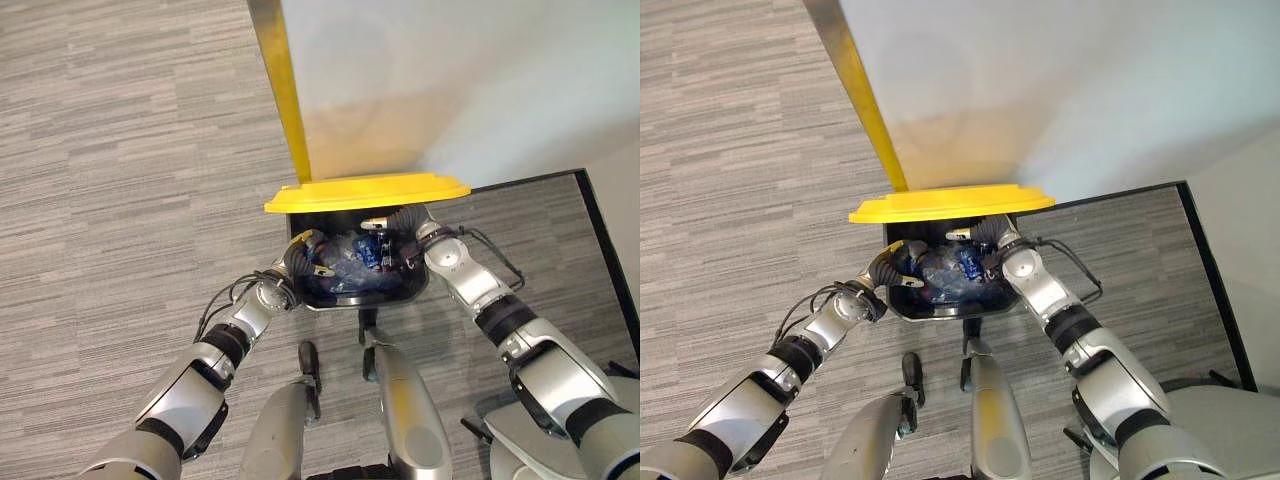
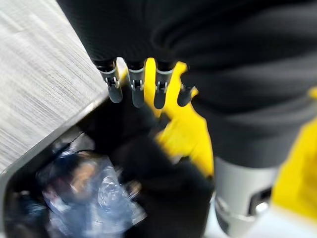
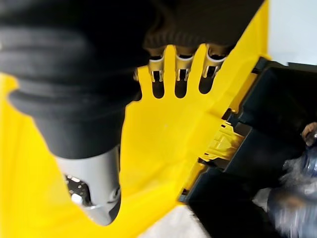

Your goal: Gather garbage on tea table into small bin, then transfer packed bag to large trash can.

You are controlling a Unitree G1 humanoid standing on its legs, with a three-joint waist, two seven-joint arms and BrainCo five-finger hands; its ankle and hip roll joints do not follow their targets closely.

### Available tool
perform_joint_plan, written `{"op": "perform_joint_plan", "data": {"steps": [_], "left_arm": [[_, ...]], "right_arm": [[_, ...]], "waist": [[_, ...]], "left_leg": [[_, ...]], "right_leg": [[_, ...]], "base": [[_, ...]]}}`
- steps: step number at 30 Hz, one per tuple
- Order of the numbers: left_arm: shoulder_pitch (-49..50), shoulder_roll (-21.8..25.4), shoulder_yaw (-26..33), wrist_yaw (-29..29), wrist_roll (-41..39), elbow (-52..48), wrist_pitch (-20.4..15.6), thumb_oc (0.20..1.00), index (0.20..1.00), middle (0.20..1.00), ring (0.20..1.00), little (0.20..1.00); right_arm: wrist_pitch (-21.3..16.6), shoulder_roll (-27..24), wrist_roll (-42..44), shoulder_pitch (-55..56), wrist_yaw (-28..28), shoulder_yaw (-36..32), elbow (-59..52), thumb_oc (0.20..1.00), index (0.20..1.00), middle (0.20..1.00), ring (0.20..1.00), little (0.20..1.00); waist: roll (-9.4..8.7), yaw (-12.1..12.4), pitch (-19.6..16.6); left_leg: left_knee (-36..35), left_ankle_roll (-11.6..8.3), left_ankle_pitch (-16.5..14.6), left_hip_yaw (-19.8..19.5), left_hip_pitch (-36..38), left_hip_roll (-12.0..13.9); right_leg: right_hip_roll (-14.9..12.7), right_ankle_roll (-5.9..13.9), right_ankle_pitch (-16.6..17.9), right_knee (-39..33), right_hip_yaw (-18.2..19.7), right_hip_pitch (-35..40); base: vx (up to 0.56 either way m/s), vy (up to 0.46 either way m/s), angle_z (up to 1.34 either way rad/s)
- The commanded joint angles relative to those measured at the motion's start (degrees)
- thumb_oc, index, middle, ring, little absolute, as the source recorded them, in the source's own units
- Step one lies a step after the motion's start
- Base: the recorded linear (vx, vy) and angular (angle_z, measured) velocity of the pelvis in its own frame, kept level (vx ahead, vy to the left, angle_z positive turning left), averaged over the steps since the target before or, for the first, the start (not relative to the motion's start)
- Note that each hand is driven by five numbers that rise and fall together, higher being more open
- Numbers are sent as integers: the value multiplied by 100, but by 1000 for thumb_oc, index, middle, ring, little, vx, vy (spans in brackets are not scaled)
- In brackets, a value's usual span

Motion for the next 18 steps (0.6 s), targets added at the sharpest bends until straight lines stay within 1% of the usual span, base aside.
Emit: {"op": "perform_joint_plan", "data": {"steps": [1, 2, 3, 4, 5, 6, 7, 9, 10, 11, 12, 13, 14, 15, 16, 17, 18], "left_arm": [[978, 368, 426, -112, -404, -504, -256, 1000, 1000, 1000, 1000, 1000], [995, 373, 430, -115, -404, -518, -250, 1000, 1000, 1000, 1000, 1000], [1238, 415, 606, -162, -499, -628, -263, 1000, 1000, 1000, 1000, 1000], [1513, 461, 817, -197, -606, -751, -281, 1000, 1000, 1000, 1000, 1000], [1692, 493, 936, -248, -640, -833, -266, 1000, 1000, 1000, 1000, 1000], [1958, 533, 1170, -269, -728, -903, -277, 1000, 1000, 1000, 1000, 1000], [2159, 563, 1318, -336, -775, -948, -252, 1000, 1000, 1000, 1000, 1000], [2515, 590, 1602, -408, -802, -1000, -231, 1000, 1000, 1000, 1000, 1000], [2694, 582, 1753, -451, -870, -997, -219, 1000, 1000, 1000, 1000, 1000], [2828, 575, 1882, -473, -899, -981, -203, 1000, 1000, 1000, 1000, 1000], [3056, 558, 2074, -505, -965, -976, -167, 1000, 1000, 1000, 1000, 1000], [3094, 558, 2135, -504, -954, -924, -144, 1000, 1000, 1000, 1000, 1000], [3136, 566, 2178, -512, -963, -880, -125, 1000, 1000, 1000, 1000, 1000], [3137, 569, 2179, -512, -962, -880, -125, 1000, 1000, 1000, 1000, 1000], [3196, 568, 2225, -541, -972, -858, -102, 1000, 1000, 1000, 1000, 1000], [3258, 599, 2255, -585, -909, -766, -63, 1000, 1000, 1000, 1000, 1000], [3298, 627, 2272, -632, -876, -686, -38, 1000, 1000, 1000, 1000, 1000]], "right_arm": [[-323, 126, -277, 499, 144, -299, -294, 1000, 1000, 1000, 1000, 1000], [-319, 128, -280, 512, 144, -297, -304, 1000, 1000, 1000, 1000, 1000], [-312, 132, -325, 695, 190, -401, -396, 1000, 1000, 1000, 1000, 1000], [-307, 111, -361, 887, 222, -513, -489, 1000, 1000, 1000, 1000, 1000], [-291, 101, -400, 1013, 268, -581, -565, 1000, 1000, 1000, 1000, 1000], [-283, 69, -464, 1215, 305, -710, -645, 1000, 1000, 1000, 1000, 1000], [-256, 26, -512, 1351, 357, -813, -687, 1000, 1000, 1000, 1000, 1000], [-229, -19, -602, 1642, 443, -973, -724, 1000, 1000, 1000, 1000, 1000], [-214, -54, -667, 1785, 481, -1043, -729, 1000, 1000, 1000, 1000, 1000], [-181, -81, -709, 1905, 529, -1130, -706, 1000, 1000, 1000, 1000, 1000], [-129, -123, -847, 2223, 622, -1226, -704, 1000, 1000, 1000, 1000, 1000], [-125, -131, -886, 2349, 648, -1262, -654, 1000, 1000, 1000, 1000, 1000], [-125, -146, -923, 2504, 652, -1299, -604, 1000, 1000, 1000, 1000, 1000], [-125, -142, -923, 2504, 652, -1299, -605, 1000, 1000, 1000, 1000, 1000], [-123, -148, -970, 2645, 657, -1369, -563, 1000, 1000, 1000, 1000, 1000], [-125, -164, -1028, 2875, 695, -1447, -401, 1000, 1000, 1000, 1000, 1000], [-124, -124, -1052, 3057, 676, -1526, -153, 1000, 1000, 1000, 1000, 1000]], "waist": [[-242, 221, -698], [-245, 221, -700], [-263, 259, -709], [-241, 315, -693], [-292, 317, -719], [-269, 372, -726], [-312, 386, -764], [-309, 416, -845], [-303, 441, -880], [-301, 445, -893], [-242, 455, -871], [-205, 458, -875], [-148, 474, -884], [-168, 467, -893], [-109, 489, -935], [22, 527, -1042], [51, 578, -1184]], "left_leg": [[438, 241, -1246, 109, 508, -441], [435, 241, -1246, 111, 517, -441], [430, 266, -1240, 103, 556, -467], [457, 285, -1260, 109, 600, -469], [430, 312, -1217, 105, 605, -533], [438, 328, -1223, 113, 654, -539], [378, 356, -1166, 103, 663, -606], [241, 374, -1099, 114, 770, -635], [133, 379, -1049, 122, 854, -635], [71, 391, -1009, 103, 907, -632], [-55, 400, -871, 63, 981, -548], [-122, 403, -794, 50, 965, -522], [-183, 385, -673, 33, 910, -458], [-195, 386, -647, 32, 896, -477], [-281, 370, -553, 17, 856, -414], [-455, 354, -412, 11, 819, -254], [-585, 288, -285, 28, 765, -159]], "right_leg": [[65, 416, 562, -1061, 340, -221], [66, 416, 563, -1065, 341, -212], [53, 449, 603, -1096, 330, -163], [60, 488, 634, -1119, 292, -88], [18, 518, 686, -1138, 294, -92], [20, 569, 717, -1159, 236, -40], [-35, 604, 750, -1179, 204, -38], [-71, 655, 776, -1193, 132, 21], [-86, 678, 773, -1160, 63, 46], [-104, 716, 853, -1090, 35, 45], [-55, 775, 815, -789, 16, 85], [-46, 734, 699, -549, 2, 94], [-11, 653, 410, -312, 11, 156], [-29, 651, 420, -314, 15, 139], [18, 541, 152, -31, 48, 186], [125, 376, -308, 628, 209, 278], [147, 299, -611, 750, 238, 589]], "base": [[-78, -6, 0], [-73, 16, -1], [-52, 35, 2], [-88, 46, 0], [-88, 69, -3], [-88, 54, -11], [-76, 72, -12], [-45, 62, -8], [-21, 51, 2], [-60, 60, 6], [-104, 59, 5], [-167, 53, 11], [-133, 24, 13], [-135, 15, 10], [-114, 14, -8], [-101, -21, -10], [-55, -31, -15]]}}
